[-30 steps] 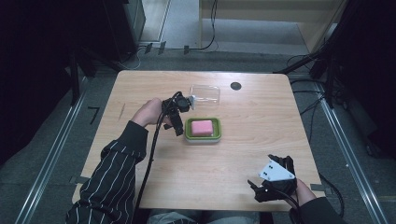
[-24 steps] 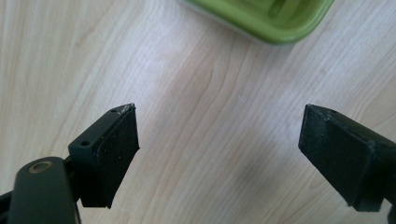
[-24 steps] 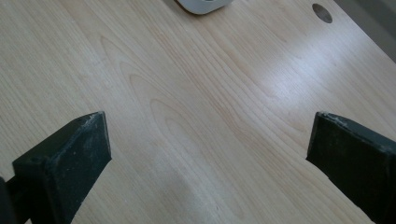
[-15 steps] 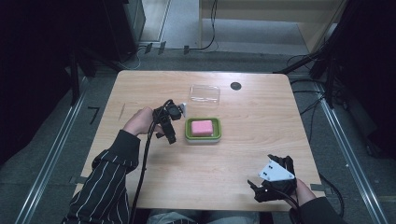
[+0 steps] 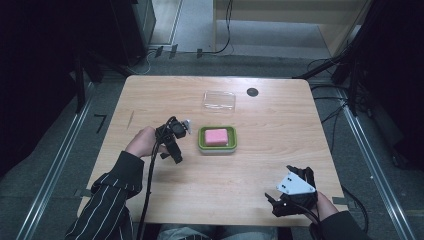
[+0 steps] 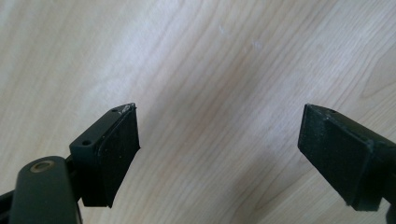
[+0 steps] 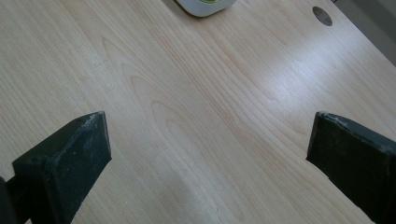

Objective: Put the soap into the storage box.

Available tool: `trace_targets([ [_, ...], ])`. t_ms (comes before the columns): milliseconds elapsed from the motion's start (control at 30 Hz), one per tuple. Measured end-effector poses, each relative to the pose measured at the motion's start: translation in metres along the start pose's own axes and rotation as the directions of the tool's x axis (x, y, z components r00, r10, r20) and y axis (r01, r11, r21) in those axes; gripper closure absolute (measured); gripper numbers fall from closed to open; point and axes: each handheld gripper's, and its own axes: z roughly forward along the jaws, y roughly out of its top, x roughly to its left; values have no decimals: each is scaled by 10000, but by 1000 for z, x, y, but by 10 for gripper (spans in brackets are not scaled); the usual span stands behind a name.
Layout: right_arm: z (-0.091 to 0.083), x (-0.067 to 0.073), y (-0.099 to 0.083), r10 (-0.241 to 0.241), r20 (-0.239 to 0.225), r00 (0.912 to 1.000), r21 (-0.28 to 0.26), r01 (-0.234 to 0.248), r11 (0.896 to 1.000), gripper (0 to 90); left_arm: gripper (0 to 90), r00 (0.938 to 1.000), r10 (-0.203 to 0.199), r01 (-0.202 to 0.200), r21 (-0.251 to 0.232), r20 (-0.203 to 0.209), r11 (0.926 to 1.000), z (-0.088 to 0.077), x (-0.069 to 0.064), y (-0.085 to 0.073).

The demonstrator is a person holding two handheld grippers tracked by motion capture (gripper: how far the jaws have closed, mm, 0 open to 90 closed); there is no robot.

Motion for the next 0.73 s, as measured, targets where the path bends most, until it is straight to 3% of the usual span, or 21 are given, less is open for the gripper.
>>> trace_targets([
  [500, 0, 0, 0, -30, 19, 10000, 4, 30, 10000, 0, 125, 9981, -548, 541, -255, -268, 9982, 15, -20, -29],
  [733, 0, 0, 0, -44, 61, 10000, -7, 44, 10000, 0, 57, 9947, -891, 861, -560, -523, 9947, 24, -13, -38],
])
